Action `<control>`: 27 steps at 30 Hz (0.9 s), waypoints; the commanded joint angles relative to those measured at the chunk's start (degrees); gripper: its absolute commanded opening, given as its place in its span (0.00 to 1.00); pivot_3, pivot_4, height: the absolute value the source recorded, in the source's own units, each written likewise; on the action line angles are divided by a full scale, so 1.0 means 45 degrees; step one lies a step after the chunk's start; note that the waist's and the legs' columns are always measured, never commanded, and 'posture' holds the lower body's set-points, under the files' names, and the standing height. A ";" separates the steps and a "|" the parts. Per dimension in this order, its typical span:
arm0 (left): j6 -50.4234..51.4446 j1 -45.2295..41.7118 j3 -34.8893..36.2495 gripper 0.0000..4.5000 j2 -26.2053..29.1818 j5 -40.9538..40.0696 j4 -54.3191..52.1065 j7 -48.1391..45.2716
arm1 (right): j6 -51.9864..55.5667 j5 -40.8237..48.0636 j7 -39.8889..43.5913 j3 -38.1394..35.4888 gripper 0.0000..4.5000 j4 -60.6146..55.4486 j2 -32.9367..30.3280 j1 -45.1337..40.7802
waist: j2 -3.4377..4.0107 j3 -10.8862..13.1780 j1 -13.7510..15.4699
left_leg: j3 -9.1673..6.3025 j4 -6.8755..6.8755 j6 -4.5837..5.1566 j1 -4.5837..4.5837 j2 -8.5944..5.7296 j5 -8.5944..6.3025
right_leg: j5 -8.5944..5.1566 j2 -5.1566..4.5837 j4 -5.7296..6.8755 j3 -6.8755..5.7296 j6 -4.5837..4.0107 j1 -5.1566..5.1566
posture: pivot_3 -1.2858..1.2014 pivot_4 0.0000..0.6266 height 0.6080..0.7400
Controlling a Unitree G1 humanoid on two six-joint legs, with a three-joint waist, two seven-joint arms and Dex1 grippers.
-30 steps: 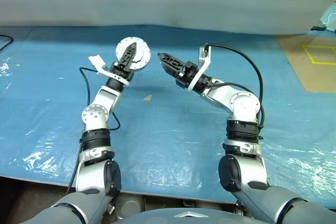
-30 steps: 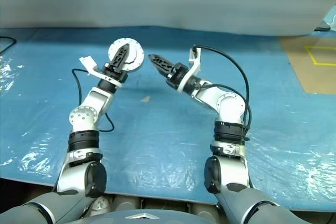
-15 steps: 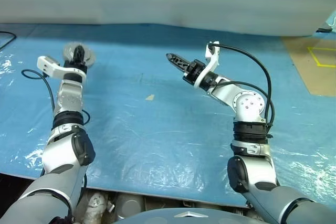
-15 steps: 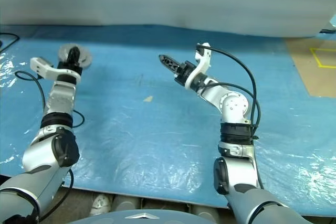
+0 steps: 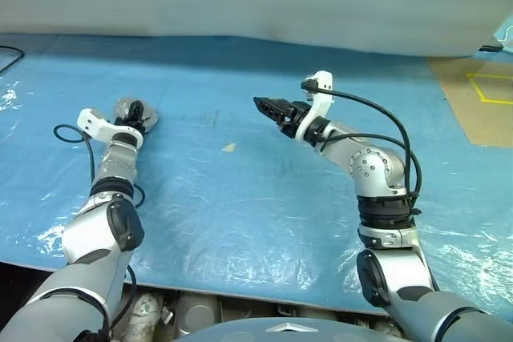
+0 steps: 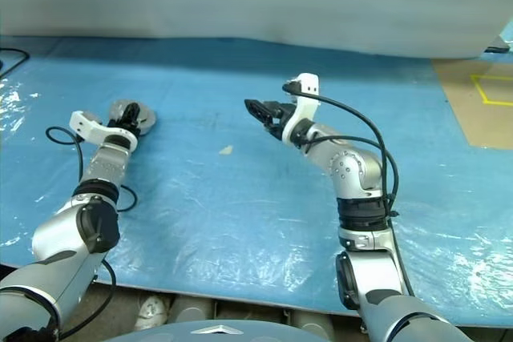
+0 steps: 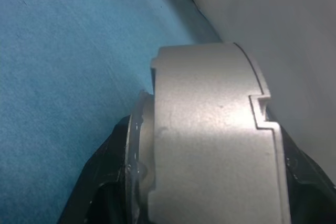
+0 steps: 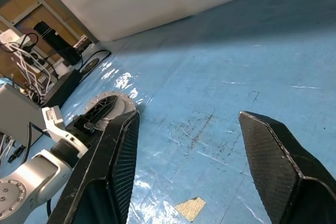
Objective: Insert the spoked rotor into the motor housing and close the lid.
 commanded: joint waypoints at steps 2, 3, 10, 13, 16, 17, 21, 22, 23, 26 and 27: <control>0.0621 0.0226 -0.0346 0.58 0.0152 0.0577 -0.0097 -0.0577 | -0.0037 -0.0061 0.0105 -0.0011 0.69 -0.0611 0.0073 0.0094 | 0.0002 0.0001 -0.0033 | 0.0000 -0.0012 -0.0001 0.0050 0.0000 -0.0001 | -0.0001 -0.0001 -0.0010 0.0001 -0.0001 0.0046 | 0.52 0.24 1.00; 0.1064 0.0322 -0.0422 0.58 -0.0045 0.0470 -0.0426 -0.1252 | -0.0044 -0.0087 0.0090 -0.0007 0.69 -0.0584 0.0112 0.0109 | 0.0003 0.0001 -0.0031 | 0.0000 -0.0018 -0.0001 0.0074 0.0000 -0.0001 | -0.0002 -0.0003 -0.0017 0.0001 -0.0003 0.0073 | 0.52 0.24 1.00; 0.2696 0.0615 -0.0353 0.58 -0.1070 -0.0037 -0.1896 -0.3003 | -0.0072 -0.0367 0.0136 0.0142 0.69 -0.0504 0.0326 0.0153 | 0.0007 0.0004 0.0107 | 0.0002 -0.0012 0.0001 0.0078 -0.0019 -0.0001 | -0.0004 -0.0039 -0.0024 -0.0004 -0.0006 0.0105 | 0.52 0.24 1.00; 0.2231 0.0363 -0.0037 0.58 -0.1294 -0.0015 -0.1389 -0.2469 | -0.0071 -0.0421 0.0170 0.0178 0.69 -0.0462 0.0396 0.0120 | 0.0008 0.0004 0.0053 | 0.0002 -0.0011 0.0001 0.0084 -0.0013 0.0000 | -0.0003 -0.0033 -0.0021 -0.0003 -0.0007 0.0105 | 0.52 0.24 1.00; 0.1891 0.0084 0.0048 0.58 -0.1455 0.0079 -0.0989 -0.2181 | -0.0057 -0.0486 0.0176 0.0189 0.69 -0.0440 0.0472 0.0048 | 0.0011 0.0006 0.0014 | 0.0002 -0.0018 0.0001 0.0095 -0.0008 0.0000 | -0.0004 -0.0025 -0.0017 -0.0003 -0.0007 0.0104 | 0.52 0.24 1.00; 0.1822 -0.0001 0.0014 0.58 -0.1517 0.0131 -0.0912 -0.2144 | -0.0052 -0.0507 0.0186 0.0210 0.69 -0.0447 0.0481 0.0028 | 0.0011 0.0006 0.0009 | 0.0002 -0.0018 0.0001 0.0094 -0.0010 0.0000 | -0.0004 -0.0026 -0.0018 -0.0003 -0.0007 0.0104 | 0.52 0.24 1.00; 0.1671 -0.0101 -0.0038 0.70 -0.1626 0.0192 -0.0800 -0.2221 | 0.0001 -0.0559 0.0176 0.0198 0.70 -0.0532 0.0500 0.0042 | 0.0012 0.0006 0.0021 | 0.0001 -0.0021 0.0001 0.0089 -0.0014 0.0000 | -0.0003 -0.0030 -0.0026 -0.0002 -0.0007 0.0105 | 0.52 0.24 1.00; 0.1757 -0.0097 -0.0047 0.75 -0.1646 0.0174 -0.0807 -0.2285 | 0.0022 -0.0569 0.0157 0.0177 0.70 -0.0551 0.0502 0.0058 | 0.0012 0.0006 0.0026 | 0.0002 -0.0025 0.0001 0.0087 -0.0014 0.0000 | -0.0004 -0.0029 -0.0032 -0.0003 -0.0007 0.0104 | 0.52 0.24 1.00; 0.1896 -0.0061 -0.0164 0.82 -0.1656 0.0243 -0.0901 -0.2390 | 0.0046 -0.0571 0.0152 0.0166 0.70 -0.0597 0.0495 0.0097 | 0.0018 0.0006 0.0033 | 0.0002 -0.0027 0.0001 0.0088 -0.0014 0.0000 | -0.0004 -0.0030 -0.0033 -0.0003 -0.0007 0.0105 | 0.52 0.24 1.00; 0.1503 -0.0016 -0.0558 0.96 -0.1522 0.0845 -0.0939 -0.1726 | 0.0082 -0.0614 0.0151 0.0151 0.70 -0.0625 0.0494 0.0136 | 0.0047 0.0012 0.0023 | 0.0001 -0.0028 0.0001 0.0103 -0.0014 0.0000 | -0.0004 -0.0030 -0.0028 -0.0002 -0.0007 0.0113 | 0.52 0.24 1.00; 0.1257 0.0005 -0.0657 0.96 -0.1380 0.1029 -0.1034 -0.1568 | 0.0093 -0.0627 0.0164 0.0154 0.70 -0.0624 0.0498 0.0137 | 0.0056 0.0016 0.0012 | 0.0002 -0.0028 0.0001 0.0112 -0.0014 -0.0001 | -0.0004 -0.0030 -0.0027 -0.0001 -0.0006 0.0120 | 0.52 0.24 1.00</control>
